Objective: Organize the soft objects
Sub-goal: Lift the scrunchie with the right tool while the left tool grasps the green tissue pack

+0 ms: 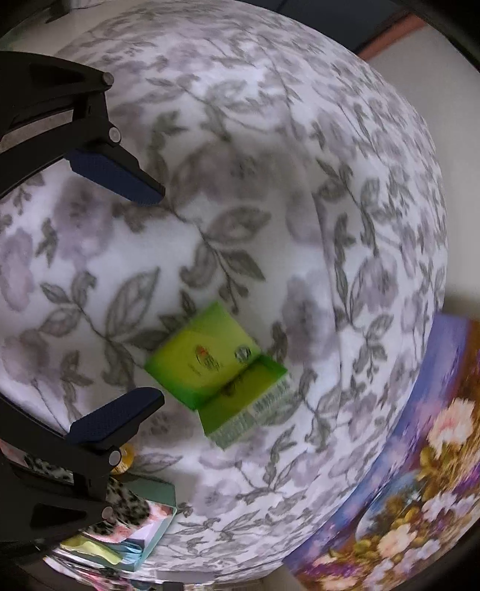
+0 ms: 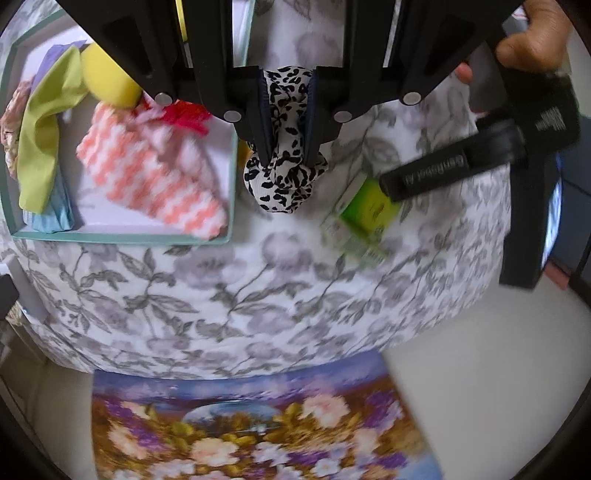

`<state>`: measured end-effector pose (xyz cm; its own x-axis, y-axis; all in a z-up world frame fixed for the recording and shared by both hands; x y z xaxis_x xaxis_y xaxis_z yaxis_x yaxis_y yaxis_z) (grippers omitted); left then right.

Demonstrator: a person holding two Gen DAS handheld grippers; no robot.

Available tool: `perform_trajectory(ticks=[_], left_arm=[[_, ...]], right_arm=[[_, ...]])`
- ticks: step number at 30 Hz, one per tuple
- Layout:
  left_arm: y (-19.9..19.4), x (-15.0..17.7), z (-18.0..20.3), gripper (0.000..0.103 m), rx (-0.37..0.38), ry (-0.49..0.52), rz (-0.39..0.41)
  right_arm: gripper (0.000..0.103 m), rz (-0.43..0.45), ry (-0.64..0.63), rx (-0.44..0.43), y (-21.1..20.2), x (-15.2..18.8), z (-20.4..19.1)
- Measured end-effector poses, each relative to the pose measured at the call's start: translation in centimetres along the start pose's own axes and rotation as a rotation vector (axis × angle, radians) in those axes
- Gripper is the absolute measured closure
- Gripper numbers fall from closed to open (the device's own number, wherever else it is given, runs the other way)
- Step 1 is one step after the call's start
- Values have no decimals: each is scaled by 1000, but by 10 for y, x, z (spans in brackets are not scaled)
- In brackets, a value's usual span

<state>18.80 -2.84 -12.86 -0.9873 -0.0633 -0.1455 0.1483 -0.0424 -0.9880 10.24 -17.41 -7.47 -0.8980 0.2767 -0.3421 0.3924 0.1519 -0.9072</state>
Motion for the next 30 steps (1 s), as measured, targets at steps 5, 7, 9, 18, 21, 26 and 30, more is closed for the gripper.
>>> perform_trajectory(ticks=[5,7,9,18,21,26,30], left_arm=[[9,-13,16,4,-3,92,9],[14,-18,24,4,-11,121,14],[19,-21,26,4,-13,140,10],[45,-43,48,4,-17,194,12],[53,-45,52,4,-16,197,7],[61,-49,55,12,-13,195,2],[52,-45,53,24,-9,209,4]], right_arm=[[86,30,41,5,-3,-22,12],[86,42,51,-2,-3,-30,14],[86,51,53,-8,-2,-38,15],[86,60,69,-3,8,-59,25],[86,61,65,-2,11,-61,27],[86,50,58,6,19,-62,27],[86,30,57,6,25,-59,25]])
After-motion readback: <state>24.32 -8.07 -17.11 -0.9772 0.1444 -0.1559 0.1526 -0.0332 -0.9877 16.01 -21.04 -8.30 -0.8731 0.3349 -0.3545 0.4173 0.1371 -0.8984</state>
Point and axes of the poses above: each gripper's, at about its wrist camera, not at the fingertips, and y roughly the way its jaws point, z to its right, x to its underside, the point moved 3 cm from there along y, roughly the way its jaws point, and after that the axes turned 4 degrees about -z, right-handed, at the moved point
